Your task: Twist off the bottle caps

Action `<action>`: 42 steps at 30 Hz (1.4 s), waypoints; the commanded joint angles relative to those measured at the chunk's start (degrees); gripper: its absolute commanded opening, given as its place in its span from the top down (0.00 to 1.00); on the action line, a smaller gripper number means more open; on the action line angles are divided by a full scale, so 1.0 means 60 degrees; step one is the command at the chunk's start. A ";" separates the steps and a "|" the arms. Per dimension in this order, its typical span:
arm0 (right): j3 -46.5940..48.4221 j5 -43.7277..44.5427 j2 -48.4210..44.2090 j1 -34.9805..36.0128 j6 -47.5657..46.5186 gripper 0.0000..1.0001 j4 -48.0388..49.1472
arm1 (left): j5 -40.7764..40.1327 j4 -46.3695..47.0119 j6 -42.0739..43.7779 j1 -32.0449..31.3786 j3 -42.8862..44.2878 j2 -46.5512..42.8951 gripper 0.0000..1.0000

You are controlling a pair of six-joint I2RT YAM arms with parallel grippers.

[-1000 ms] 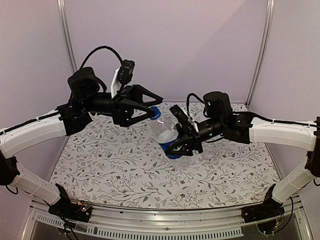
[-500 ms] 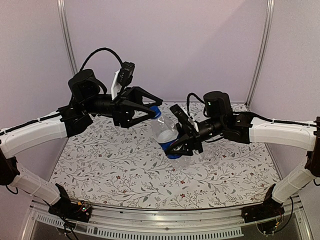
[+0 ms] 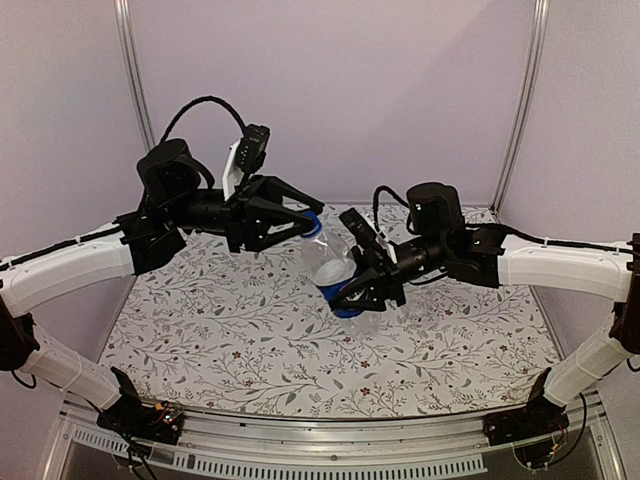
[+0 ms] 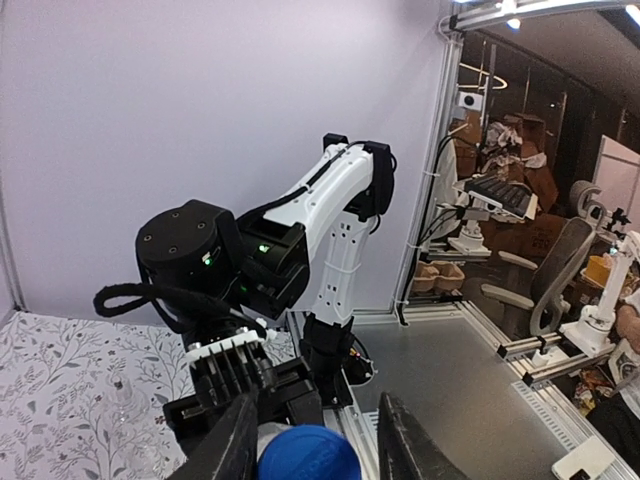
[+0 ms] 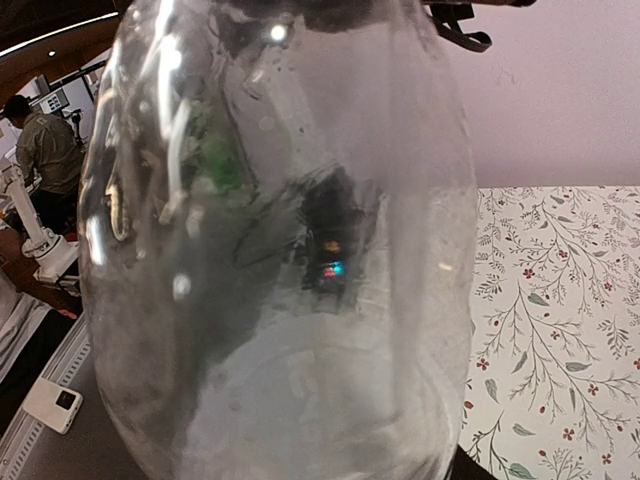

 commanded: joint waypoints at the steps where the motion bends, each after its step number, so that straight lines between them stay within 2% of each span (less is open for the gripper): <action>1: 0.0137 0.0013 0.0079 -0.0045 0.0092 0.53 0.0249 | -0.0116 -0.0014 0.0173 0.0057 -0.0163 0.0044 0.61; 11: 0.0130 0.0527 0.0048 -0.0045 0.0092 0.53 0.0099 | -0.0451 -0.0335 0.0385 -0.0013 -0.0216 -0.0061 0.72; 16: 0.0170 0.1759 -0.0013 -0.0045 0.0143 0.53 -0.0112 | -0.1308 -0.0595 0.0367 -0.0082 -0.0300 -0.0324 0.79; 20: 0.0282 0.3160 -0.0075 -0.0045 0.0143 0.53 -0.0317 | -0.3142 -0.0895 0.0142 -0.0227 -0.0483 -0.0665 0.82; 25: 0.0409 0.4842 -0.0106 -0.0045 0.0064 0.53 -0.0597 | -0.6621 -0.1694 -0.0722 -0.0797 -0.0416 -0.0864 0.80; 27: 0.0546 0.5050 -0.0022 -0.0041 -0.0036 0.53 -0.0722 | -0.7692 -0.2012 -0.1188 -0.1020 -0.0323 -0.0826 0.82; 33: 0.0761 0.5032 0.0269 -0.0045 -0.0181 0.53 -0.0904 | -0.9654 -0.3129 -0.1708 -0.1568 0.0423 -0.0448 0.86; 35: 0.0744 0.5047 0.0287 -0.0045 -0.0208 0.53 -0.0905 | -0.9883 -0.3270 -0.1818 -0.1631 0.0505 -0.0426 0.85; 38: 0.0721 0.4979 0.0304 -0.0045 -0.0250 0.53 -0.0904 | -1.0082 -0.3333 -0.1958 -0.1640 0.0516 -0.0446 0.76; 42: 0.0658 0.4633 0.0283 -0.0045 -0.0343 0.54 -0.0905 | -0.9952 -0.3284 -0.1782 -0.1643 0.0530 -0.0529 0.60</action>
